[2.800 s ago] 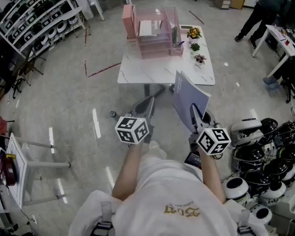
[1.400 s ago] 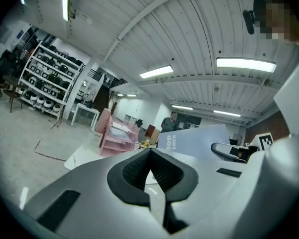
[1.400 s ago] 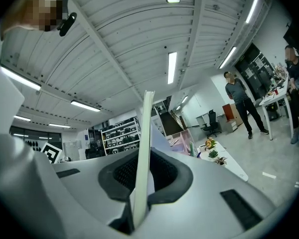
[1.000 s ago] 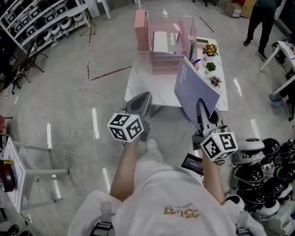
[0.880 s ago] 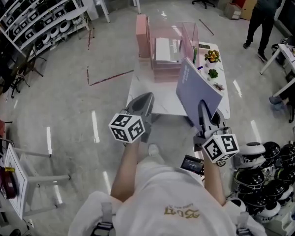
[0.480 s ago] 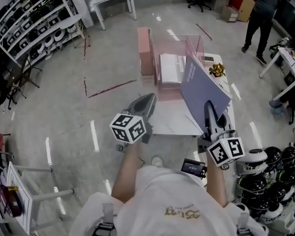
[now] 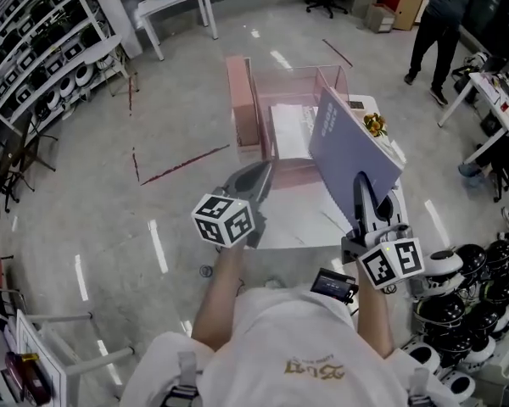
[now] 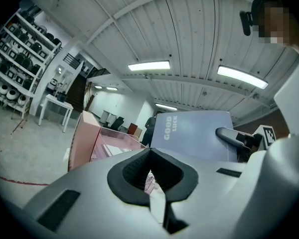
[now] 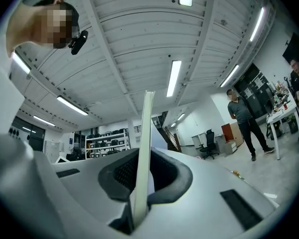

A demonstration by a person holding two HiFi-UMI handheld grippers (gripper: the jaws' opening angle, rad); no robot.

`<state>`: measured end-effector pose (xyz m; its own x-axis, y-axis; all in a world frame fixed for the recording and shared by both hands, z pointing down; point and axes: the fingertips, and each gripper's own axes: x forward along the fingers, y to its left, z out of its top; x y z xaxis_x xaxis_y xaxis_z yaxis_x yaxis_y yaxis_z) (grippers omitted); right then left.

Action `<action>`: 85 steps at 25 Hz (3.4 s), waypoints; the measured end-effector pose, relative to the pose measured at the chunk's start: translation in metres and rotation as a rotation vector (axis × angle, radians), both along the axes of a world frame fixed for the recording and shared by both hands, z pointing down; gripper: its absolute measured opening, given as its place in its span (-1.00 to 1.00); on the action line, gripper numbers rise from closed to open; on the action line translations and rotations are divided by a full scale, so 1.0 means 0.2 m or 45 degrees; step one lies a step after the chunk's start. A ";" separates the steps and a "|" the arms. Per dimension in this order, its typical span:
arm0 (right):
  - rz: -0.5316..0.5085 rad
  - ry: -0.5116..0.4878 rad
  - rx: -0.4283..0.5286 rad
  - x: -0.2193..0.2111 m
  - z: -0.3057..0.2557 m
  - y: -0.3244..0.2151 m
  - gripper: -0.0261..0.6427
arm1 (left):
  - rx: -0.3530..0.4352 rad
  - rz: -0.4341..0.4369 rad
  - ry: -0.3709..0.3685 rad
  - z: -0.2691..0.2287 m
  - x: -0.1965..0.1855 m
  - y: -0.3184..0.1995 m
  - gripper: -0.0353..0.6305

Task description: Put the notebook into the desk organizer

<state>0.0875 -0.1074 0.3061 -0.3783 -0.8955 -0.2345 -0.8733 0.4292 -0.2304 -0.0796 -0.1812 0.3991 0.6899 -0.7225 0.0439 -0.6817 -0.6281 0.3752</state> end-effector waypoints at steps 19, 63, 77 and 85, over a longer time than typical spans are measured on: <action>0.044 0.072 0.004 0.03 0.09 -0.28 -0.80 | -0.026 0.032 0.019 0.06 0.10 -0.26 -0.85; 0.142 0.521 0.136 -0.12 0.20 -0.93 -0.80 | -0.079 -0.025 0.009 0.16 0.05 -0.72 -0.85; 0.225 0.608 0.194 -0.16 0.17 -1.14 -0.80 | -0.106 -0.040 0.019 0.20 0.00 -0.79 -0.85; 0.212 0.921 0.257 -0.25 0.24 -1.24 -0.80 | -0.135 -0.043 0.024 0.24 -0.01 -0.83 -0.85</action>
